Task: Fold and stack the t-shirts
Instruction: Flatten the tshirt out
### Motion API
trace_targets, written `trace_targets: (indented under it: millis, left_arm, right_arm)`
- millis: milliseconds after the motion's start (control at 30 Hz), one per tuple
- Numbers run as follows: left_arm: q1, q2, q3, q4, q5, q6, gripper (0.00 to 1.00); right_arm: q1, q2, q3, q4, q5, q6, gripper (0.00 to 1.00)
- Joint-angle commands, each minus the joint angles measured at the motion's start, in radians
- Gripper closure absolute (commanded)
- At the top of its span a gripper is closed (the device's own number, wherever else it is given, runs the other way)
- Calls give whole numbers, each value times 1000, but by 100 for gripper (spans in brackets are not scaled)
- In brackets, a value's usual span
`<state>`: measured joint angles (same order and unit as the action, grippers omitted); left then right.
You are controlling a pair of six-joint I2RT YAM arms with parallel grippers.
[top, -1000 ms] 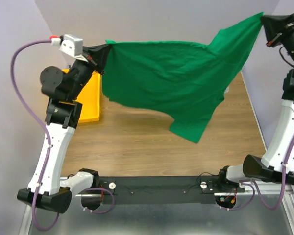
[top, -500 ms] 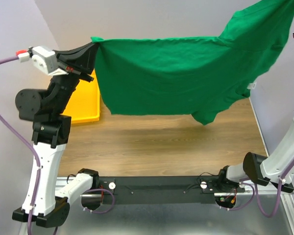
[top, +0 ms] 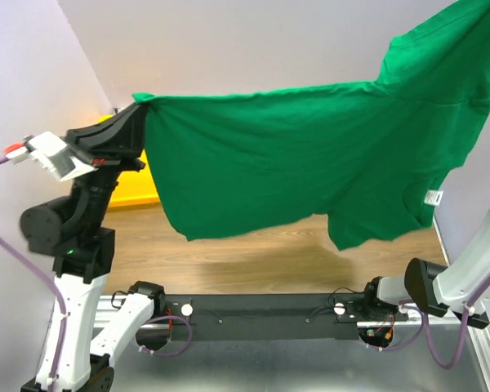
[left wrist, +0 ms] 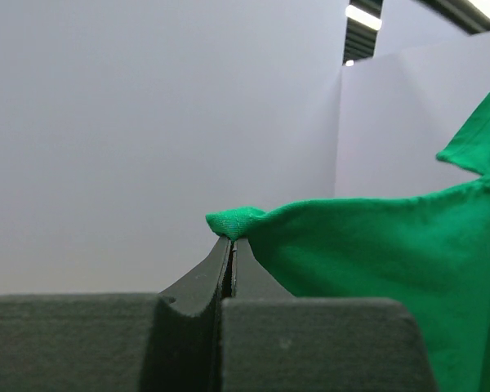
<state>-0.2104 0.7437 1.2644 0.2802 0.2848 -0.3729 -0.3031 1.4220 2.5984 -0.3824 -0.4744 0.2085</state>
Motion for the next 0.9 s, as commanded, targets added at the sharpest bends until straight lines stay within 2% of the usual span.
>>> trace_targets:
  millis: [0, 267, 400, 467, 567, 667, 767, 867]
  left_arm:
    - [3, 22, -118, 28, -72, -41, 100]
    - [5, 178, -319, 122, -114, -89, 100]
    - [8, 313, -364, 163, -147, -100, 100]
    - [16, 423, -362, 166, -159, -107, 100]
    - [29, 595, -297, 151, -173, -95, 100]
    - [40, 764, -237, 137, -188, -81, 100]
    - [54, 907, -146, 93, -197, -66, 100]
    - [72, 1006, -59, 68, -199, -58, 100]
  right_arm:
    - [-8, 41, -130, 23, -18, 26, 99]
    - [-8, 52, -532, 71, -156, -40, 99]
    - [-7, 32, -829, 129, -190, -96, 99]
    - [-5, 31, -927, 206, -182, -106, 100]
    - [19, 63, -1068, 301, -155, -138, 100]
    - [67, 110, -1138, 350, -93, -190, 99]
    - [165, 173, -1169, 373, -17, -283, 99]
    - [203, 242, -1172, 427, 52, -299, 99]
